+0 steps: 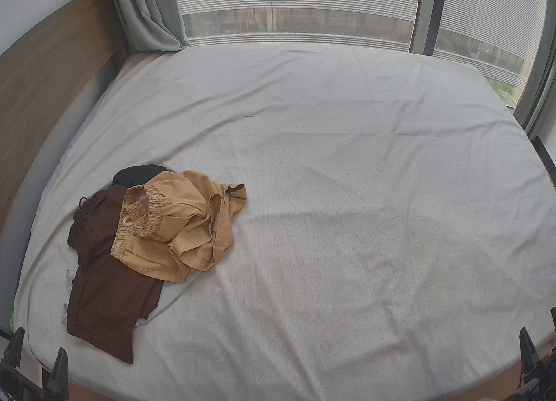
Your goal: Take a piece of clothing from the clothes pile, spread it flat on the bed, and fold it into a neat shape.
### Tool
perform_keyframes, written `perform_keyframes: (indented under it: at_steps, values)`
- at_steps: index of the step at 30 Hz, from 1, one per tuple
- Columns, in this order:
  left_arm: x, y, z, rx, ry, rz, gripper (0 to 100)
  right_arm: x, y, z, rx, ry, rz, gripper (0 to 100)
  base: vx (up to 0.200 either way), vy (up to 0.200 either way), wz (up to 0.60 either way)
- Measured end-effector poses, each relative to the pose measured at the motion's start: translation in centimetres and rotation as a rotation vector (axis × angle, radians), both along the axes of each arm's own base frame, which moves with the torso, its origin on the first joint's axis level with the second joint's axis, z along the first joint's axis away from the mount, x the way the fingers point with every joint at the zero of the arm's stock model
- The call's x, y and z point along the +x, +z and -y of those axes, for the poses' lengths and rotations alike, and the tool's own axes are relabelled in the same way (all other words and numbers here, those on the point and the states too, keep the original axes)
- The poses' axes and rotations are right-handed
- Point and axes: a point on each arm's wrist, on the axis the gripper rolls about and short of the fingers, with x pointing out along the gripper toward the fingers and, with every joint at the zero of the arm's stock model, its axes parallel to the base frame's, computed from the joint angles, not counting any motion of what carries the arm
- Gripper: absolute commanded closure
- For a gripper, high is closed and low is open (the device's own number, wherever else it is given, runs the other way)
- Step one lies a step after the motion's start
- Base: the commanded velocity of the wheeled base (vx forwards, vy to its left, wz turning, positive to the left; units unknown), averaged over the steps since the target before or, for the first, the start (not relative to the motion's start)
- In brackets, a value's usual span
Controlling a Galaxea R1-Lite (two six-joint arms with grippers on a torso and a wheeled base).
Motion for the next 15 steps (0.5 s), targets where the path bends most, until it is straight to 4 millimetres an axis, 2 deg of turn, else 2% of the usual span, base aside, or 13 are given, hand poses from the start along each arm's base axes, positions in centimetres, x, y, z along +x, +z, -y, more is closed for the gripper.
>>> perform_keyframes:
  at_steps: [15]
  values:
    - [0.0,0.0,0.0,0.019,0.0,-0.001,0,0.0,0.0,0.0,-0.004,0.002,0.0,0,0.0,0.0,0.0]
